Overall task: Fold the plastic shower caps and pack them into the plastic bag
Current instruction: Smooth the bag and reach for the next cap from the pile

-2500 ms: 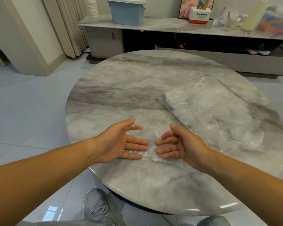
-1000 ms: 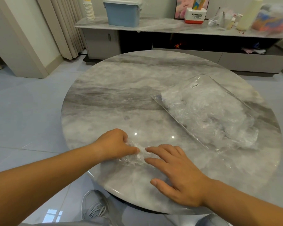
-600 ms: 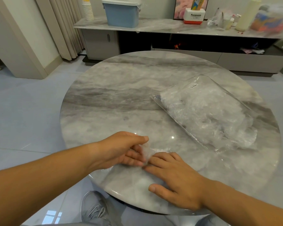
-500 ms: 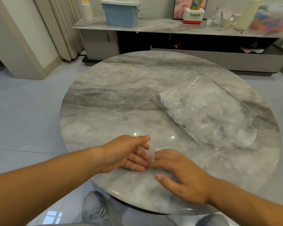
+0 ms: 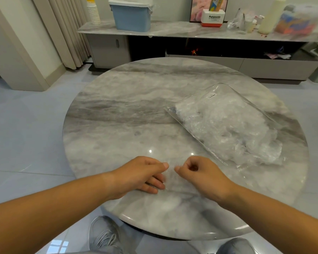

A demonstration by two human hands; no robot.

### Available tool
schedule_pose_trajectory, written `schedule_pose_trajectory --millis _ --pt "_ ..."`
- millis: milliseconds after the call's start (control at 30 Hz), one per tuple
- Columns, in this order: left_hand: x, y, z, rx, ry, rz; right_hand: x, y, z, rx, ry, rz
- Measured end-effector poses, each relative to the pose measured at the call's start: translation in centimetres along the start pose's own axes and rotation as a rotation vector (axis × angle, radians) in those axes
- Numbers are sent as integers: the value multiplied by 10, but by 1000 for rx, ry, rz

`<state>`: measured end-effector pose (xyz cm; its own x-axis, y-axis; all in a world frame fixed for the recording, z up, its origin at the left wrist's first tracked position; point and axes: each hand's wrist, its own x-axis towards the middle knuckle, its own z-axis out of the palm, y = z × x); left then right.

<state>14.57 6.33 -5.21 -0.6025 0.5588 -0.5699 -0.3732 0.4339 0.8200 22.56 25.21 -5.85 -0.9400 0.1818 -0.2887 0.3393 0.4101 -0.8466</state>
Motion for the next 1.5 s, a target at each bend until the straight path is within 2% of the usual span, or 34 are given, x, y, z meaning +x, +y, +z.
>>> schedule_pose_trajectory --millis 100,167,333,433,500,567,733,800,900,1033,1100,1200,1267,1333,1400,1500 --pt "0 0 -3 -35 -28 -19 -5 -6 0 260 -71 -78" --pt "1 1 -7 -67 -76 -43 -10 -5 3 241 -161 -163" --pt "-1 3 -14 -161 -156 -80 -16 10 10 -323 -317 -426" --pt "0 5 -20 -86 -162 -81 -15 15 13 -615 -367 -529" --pt "-2 9 -23 16 -106 -91 -15 16 15 -762 -375 -553" --pt "-7 16 -24 156 -5 -79 -18 15 18 -849 -354 -582" --pt "1 16 -30 605 276 90 -22 12 26 -929 -311 -577" --pt "9 14 -27 672 266 87 -22 10 26 -950 -326 -580" --pt "18 16 -21 595 179 32 -23 9 23 -950 -349 -583" --pt "25 17 -17 536 134 -30 -30 15 14 -858 -394 -513" --pt "26 21 -15 493 124 -43 -35 20 6 -752 -363 -475" --pt "24 33 -8 270 109 -9 -43 22 -6 -446 -179 -392" --pt "21 49 4 32 117 57 -49 13 -17 -141 -13 -261" --pt "14 66 19 -161 106 128 -52 0 -29 162 65 -165" --pt "10 82 39 -252 59 180 -55 -6 -45 399 105 -172" --pt "5 99 70 -276 -2 230 -62 -11 -73 511 277 -214"
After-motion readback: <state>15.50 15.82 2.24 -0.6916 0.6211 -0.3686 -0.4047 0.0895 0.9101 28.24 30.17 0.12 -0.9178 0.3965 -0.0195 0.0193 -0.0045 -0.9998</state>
